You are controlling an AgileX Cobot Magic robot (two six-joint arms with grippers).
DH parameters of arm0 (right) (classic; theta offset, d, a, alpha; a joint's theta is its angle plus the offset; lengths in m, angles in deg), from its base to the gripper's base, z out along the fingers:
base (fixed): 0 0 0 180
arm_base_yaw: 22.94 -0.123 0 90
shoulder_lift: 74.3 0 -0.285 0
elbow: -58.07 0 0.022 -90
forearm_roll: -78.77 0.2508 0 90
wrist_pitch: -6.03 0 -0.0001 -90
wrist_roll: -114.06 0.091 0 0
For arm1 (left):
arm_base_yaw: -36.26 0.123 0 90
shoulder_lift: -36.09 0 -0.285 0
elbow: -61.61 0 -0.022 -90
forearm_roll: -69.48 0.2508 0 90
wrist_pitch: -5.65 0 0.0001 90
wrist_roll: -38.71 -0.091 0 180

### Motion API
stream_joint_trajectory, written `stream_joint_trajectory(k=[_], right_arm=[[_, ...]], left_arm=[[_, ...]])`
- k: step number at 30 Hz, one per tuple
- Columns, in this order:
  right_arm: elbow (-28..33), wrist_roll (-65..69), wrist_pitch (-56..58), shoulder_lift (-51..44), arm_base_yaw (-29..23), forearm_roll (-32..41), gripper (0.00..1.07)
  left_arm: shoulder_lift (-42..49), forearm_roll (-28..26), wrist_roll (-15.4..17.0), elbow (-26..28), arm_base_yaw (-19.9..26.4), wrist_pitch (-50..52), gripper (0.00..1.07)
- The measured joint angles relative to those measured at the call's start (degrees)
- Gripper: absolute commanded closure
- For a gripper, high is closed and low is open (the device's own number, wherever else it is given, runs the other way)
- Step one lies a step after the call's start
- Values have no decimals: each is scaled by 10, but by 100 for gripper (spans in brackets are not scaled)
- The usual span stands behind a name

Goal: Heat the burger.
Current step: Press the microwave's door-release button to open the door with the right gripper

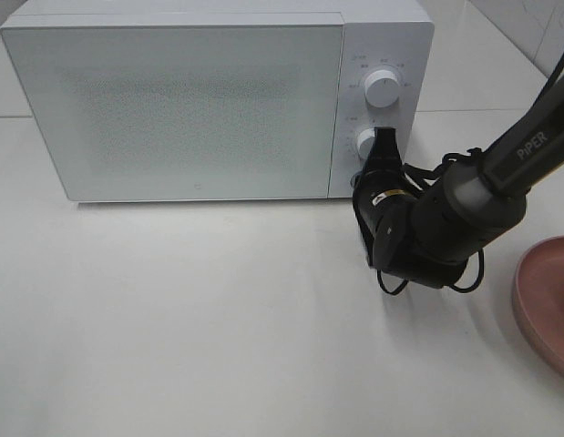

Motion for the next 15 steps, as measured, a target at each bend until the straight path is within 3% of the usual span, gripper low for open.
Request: stream_joint_trajectory(k=[15], right_arm=[[-42,-49,-10,17,-13,50,107]], left_arm=[[0,1,0,0,0,0,6]])
